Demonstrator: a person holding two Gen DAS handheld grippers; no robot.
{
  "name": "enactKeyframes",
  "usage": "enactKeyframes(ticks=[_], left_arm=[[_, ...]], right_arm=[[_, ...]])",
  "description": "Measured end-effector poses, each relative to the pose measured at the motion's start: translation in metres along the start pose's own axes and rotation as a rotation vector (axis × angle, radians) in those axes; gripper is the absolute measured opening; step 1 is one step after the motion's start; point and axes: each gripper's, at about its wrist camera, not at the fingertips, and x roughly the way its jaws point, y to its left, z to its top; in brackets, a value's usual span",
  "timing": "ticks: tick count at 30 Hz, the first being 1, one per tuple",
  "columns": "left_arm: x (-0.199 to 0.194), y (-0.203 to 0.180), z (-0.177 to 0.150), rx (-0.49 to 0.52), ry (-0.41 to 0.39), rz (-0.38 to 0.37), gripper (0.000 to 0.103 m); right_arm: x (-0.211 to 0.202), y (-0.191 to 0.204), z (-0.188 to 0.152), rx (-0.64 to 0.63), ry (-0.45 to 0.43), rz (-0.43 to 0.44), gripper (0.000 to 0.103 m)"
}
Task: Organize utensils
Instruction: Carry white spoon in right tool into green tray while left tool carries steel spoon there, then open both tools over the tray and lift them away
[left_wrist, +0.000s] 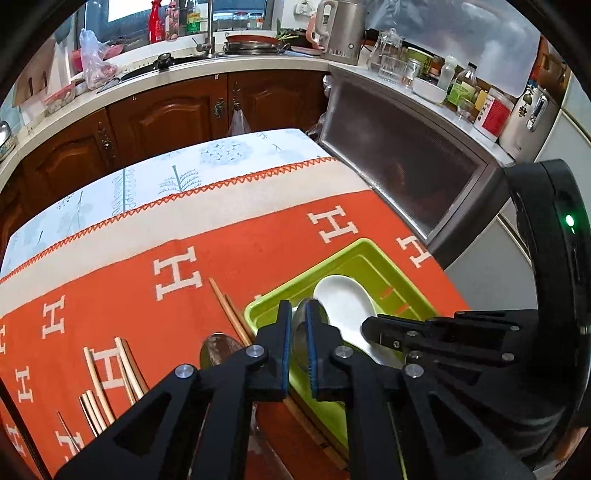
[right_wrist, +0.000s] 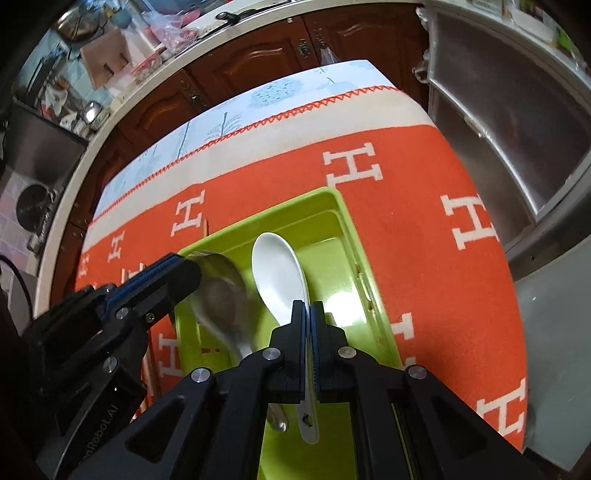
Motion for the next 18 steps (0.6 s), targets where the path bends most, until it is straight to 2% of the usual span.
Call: enactKeyframes(ticks=[4, 6, 9, 18], left_arm=[[-0.01, 0.006, 0.002, -0.015, -0.005, -0.004, 0.017], [-0.019, 0.009, 0.003, -0.024, -0.02, -0.002, 0.024], [-0.031, 0.015, 0.003, -0.043, -0.036, 0.004, 0.028], [-0.063, 0.034, -0.011, -0.067, -0.067, 0.01, 0.028]], right_arm=[[-0.003, 0.017, -0.003, -0.043, -0.008, -0.024, 0.003], [0.0, 0.02, -0.004, -0.04, 0.008, -0.008, 0.003], [0.01, 0.025, -0.003, -0.031, 0.035, 0.019, 0.003], [0.025, 0.022, 0.0, 0.032, 0.066, 0.145, 0.005]])
